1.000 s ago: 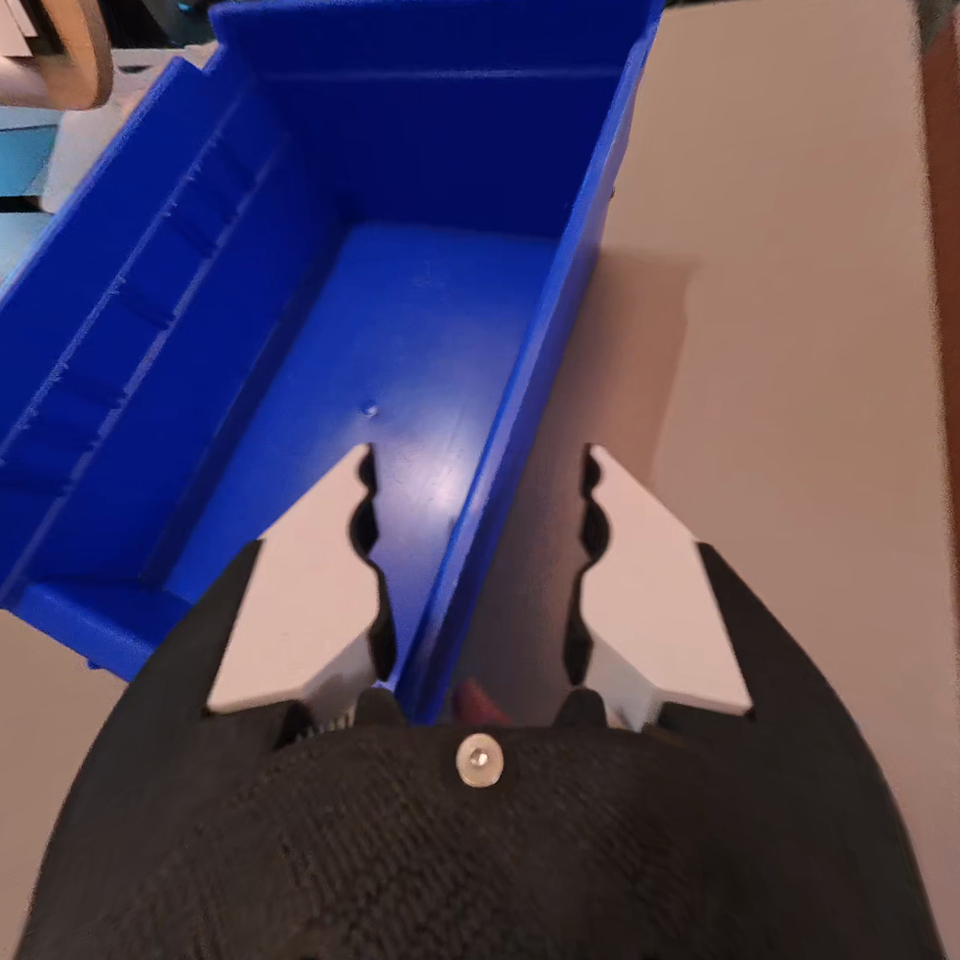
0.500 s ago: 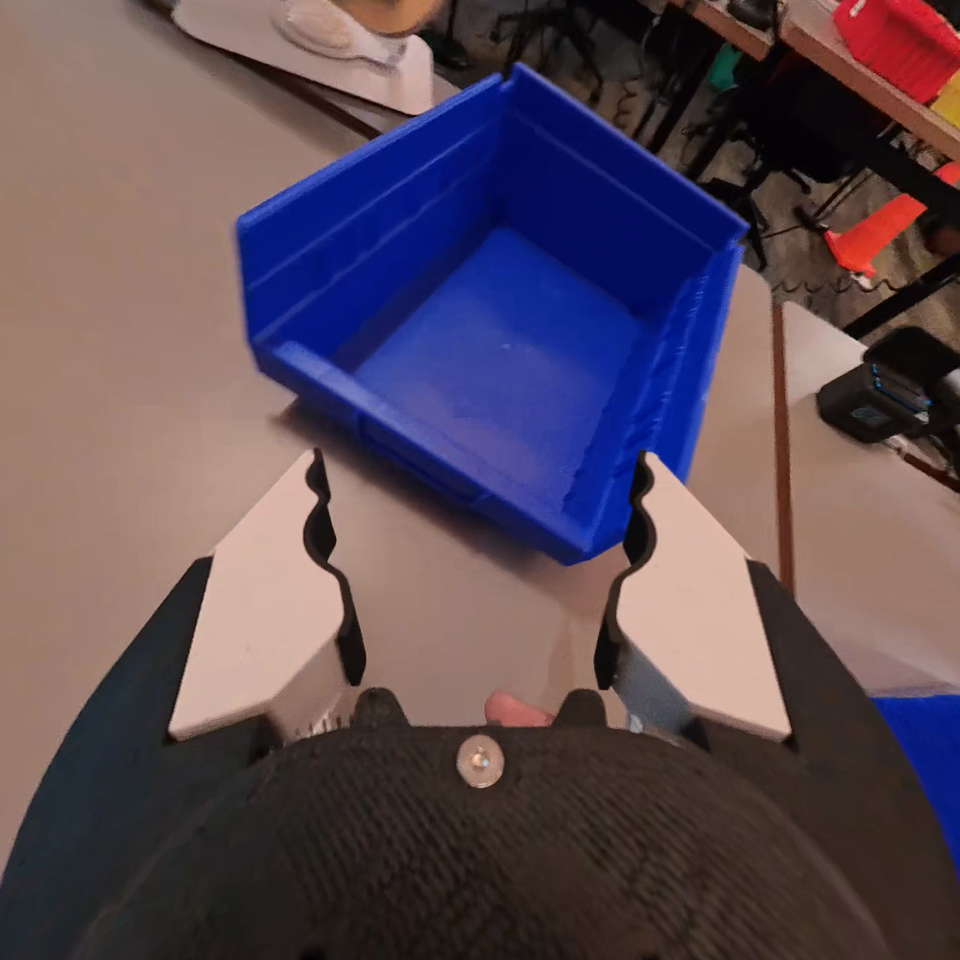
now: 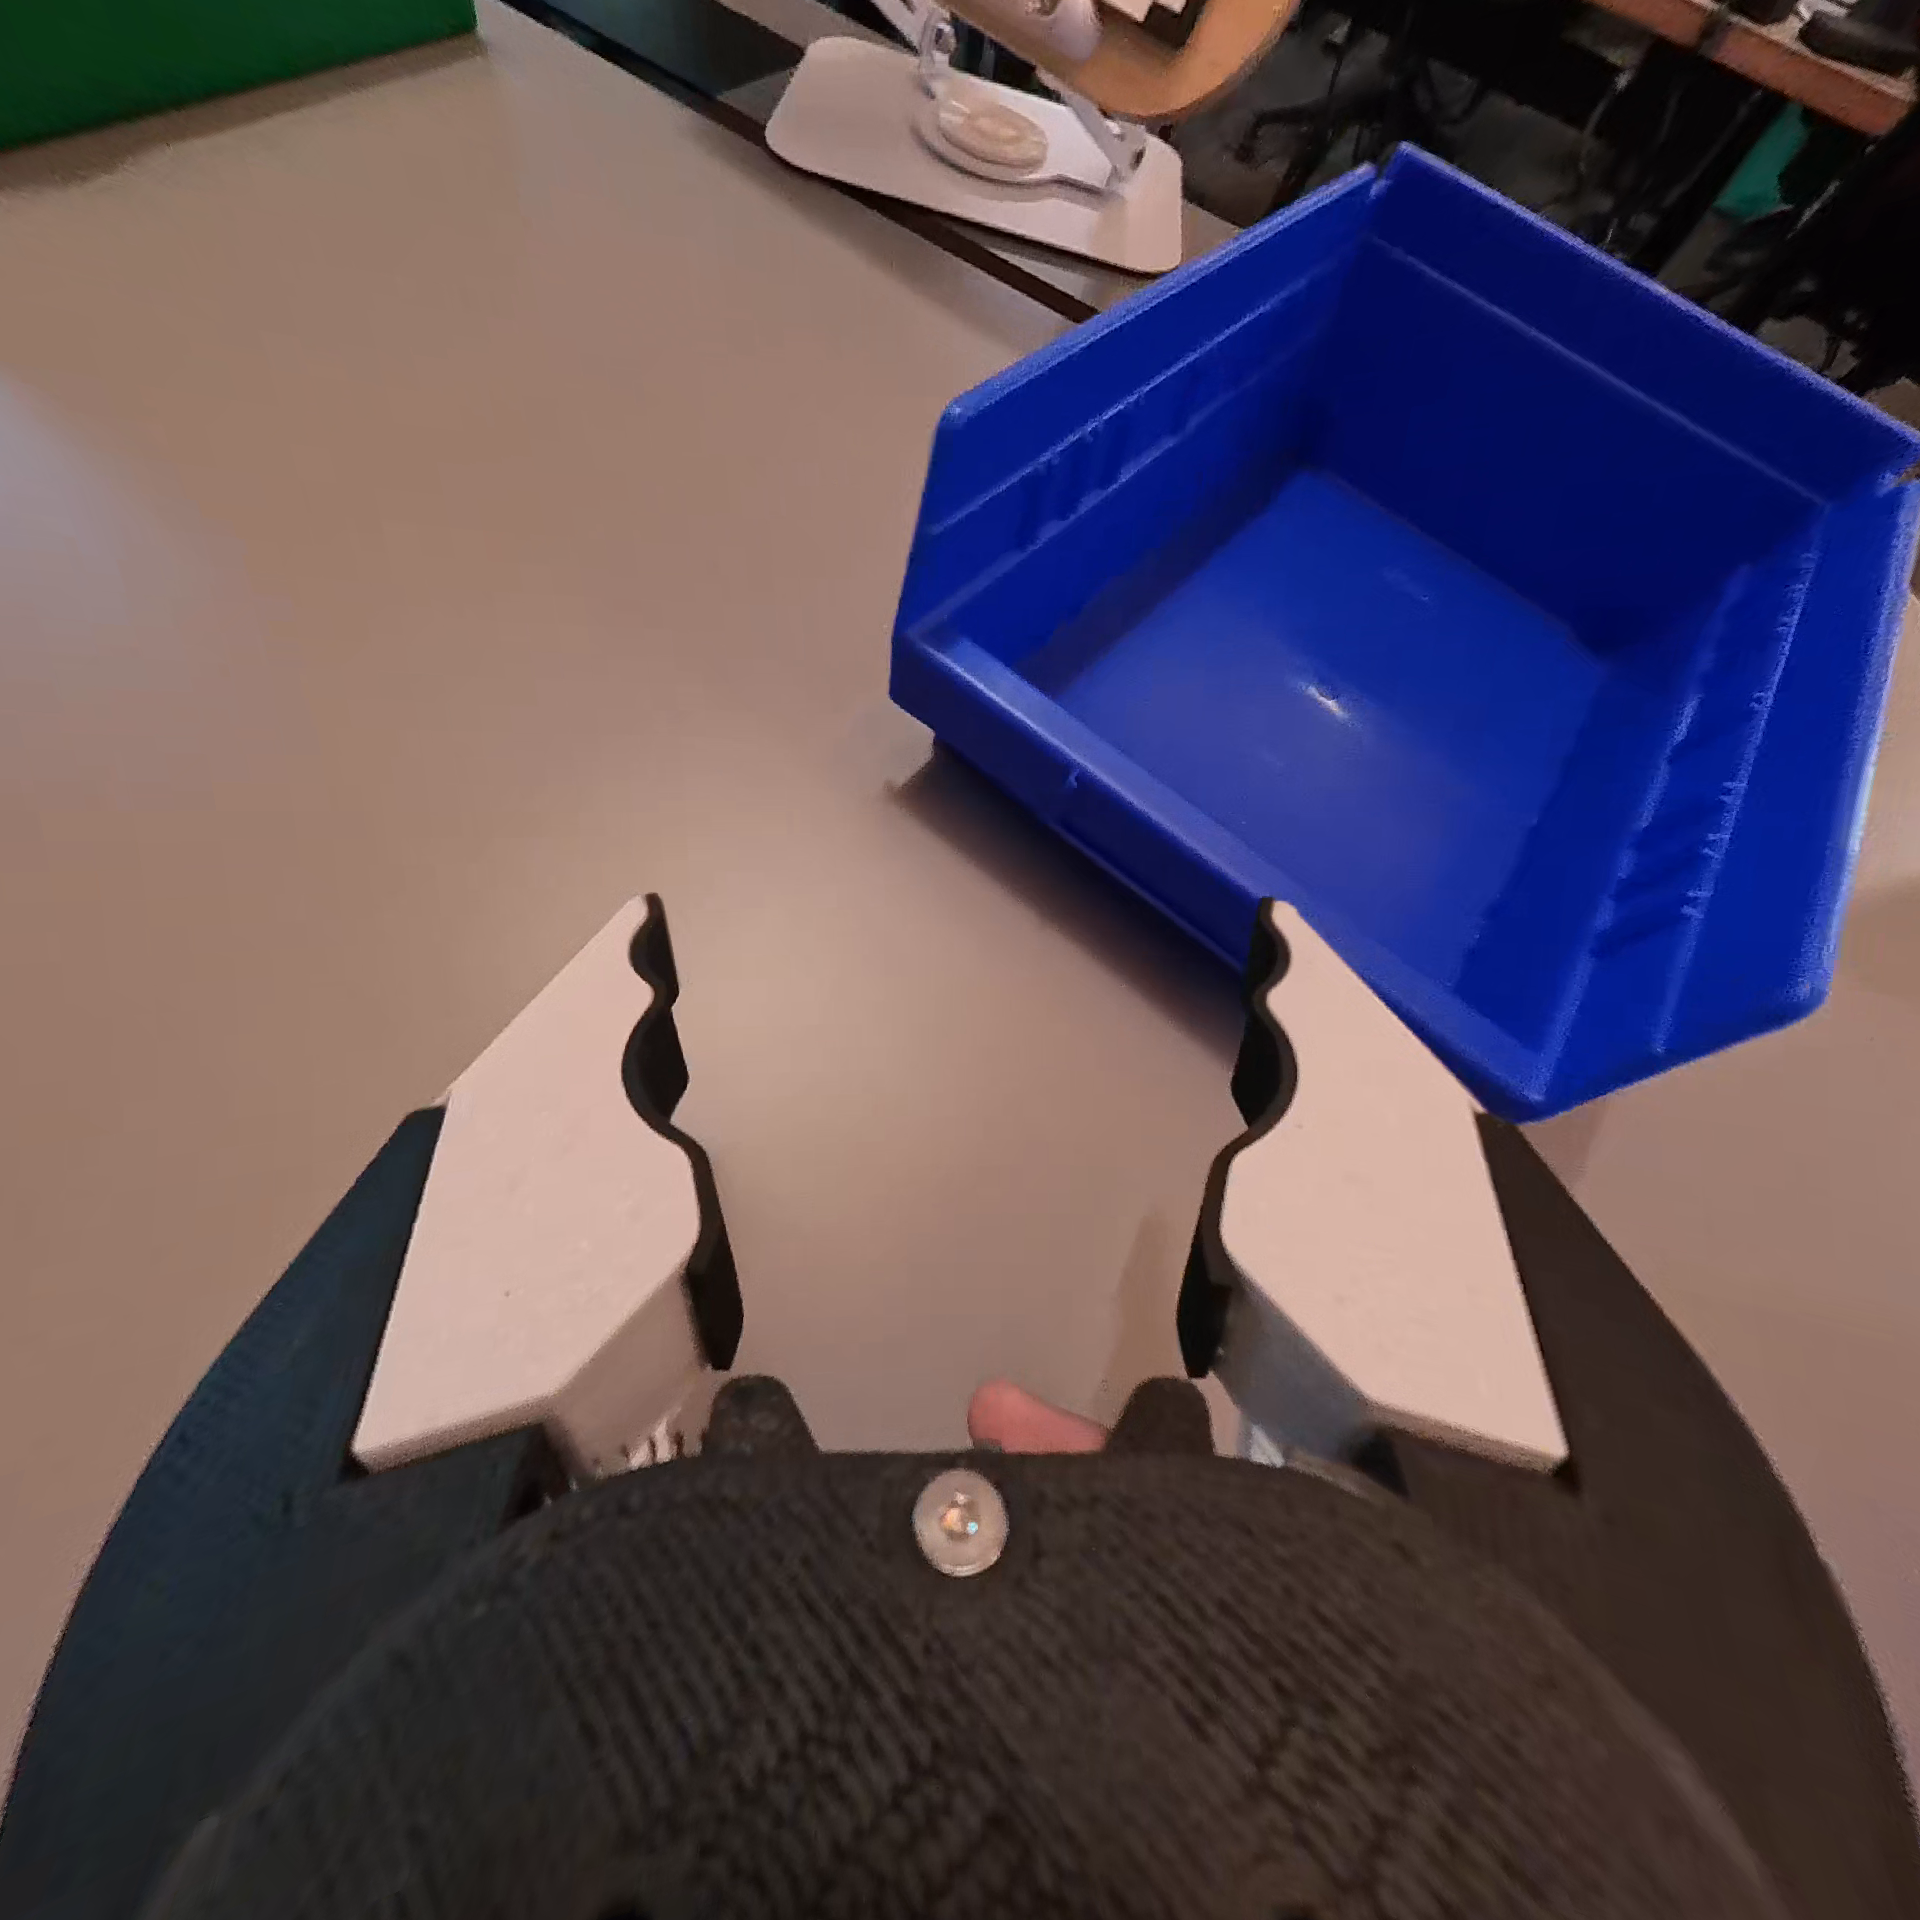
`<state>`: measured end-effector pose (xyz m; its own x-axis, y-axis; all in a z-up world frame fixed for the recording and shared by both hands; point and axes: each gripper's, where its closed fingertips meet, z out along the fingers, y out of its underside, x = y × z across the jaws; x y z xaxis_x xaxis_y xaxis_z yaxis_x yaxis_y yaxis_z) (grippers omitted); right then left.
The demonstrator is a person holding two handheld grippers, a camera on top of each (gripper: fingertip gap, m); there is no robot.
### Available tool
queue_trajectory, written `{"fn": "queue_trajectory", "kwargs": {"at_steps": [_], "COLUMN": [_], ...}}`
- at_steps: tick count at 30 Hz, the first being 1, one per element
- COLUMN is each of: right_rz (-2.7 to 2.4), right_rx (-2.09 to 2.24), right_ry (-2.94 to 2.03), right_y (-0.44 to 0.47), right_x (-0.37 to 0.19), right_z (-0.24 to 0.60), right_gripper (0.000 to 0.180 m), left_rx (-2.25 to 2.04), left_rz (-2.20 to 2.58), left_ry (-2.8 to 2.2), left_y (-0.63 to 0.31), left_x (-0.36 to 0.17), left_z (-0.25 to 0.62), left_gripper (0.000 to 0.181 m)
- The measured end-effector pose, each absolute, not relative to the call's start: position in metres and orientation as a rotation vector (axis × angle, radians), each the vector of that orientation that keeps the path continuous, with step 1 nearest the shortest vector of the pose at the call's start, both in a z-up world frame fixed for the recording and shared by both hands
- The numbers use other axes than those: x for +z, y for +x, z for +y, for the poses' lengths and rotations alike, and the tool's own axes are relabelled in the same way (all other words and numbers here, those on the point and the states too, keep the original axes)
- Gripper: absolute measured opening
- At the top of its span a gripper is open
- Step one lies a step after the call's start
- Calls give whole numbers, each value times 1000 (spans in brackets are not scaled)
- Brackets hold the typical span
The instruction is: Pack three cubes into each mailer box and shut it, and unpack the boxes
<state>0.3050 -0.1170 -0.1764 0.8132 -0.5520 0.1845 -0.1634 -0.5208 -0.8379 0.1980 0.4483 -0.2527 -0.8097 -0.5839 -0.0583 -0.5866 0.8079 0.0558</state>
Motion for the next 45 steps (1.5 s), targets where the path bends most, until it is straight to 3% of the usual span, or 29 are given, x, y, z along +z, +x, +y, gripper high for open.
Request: {"fn": "queue_trajectory", "kwargs": {"at_steps": [4, 8, 12, 15, 18, 28, 39, 45], "right_rz": [494, 451, 407, 326, 272, 267, 427, 475], "right_rx": [-609, -631, -628, -649, -653, -598, -688, -743], "right_ry": [-2140, -2131, -2102, -2089, -2071, -2065, -2017, -2069], "right_y": [304, 297, 284, 267, 249, 180, 187, 201], "right_x": [-177, -169, -155, -141, -129, -133, -139, -155], "right_z": [-113, -105, -91, -79, -72, -76, -120, -125], "right_gripper": [108, 106, 103, 103, 103, 101, 101, 101], "left_rx": [154, 60, 3, -45, 20, -30, -414, -631], "left_rz": [2904, 2787, 2730, 2763, 2810, 2943, 2872, 2799], "left_ry": [-971, -1039, -931, -919, -842, -685, -768, -694], "left_y": [194, 200, 197, 179, 159, 139, 172, 174], "left_x": [-225, -152, -80, -57, -72, -209, -250, -243], "left_z": [456, 441, 394, 333, 270, 84, 8, 2], "left_gripper": [135, 134, 134, 134, 134, 132, 132, 130]}}
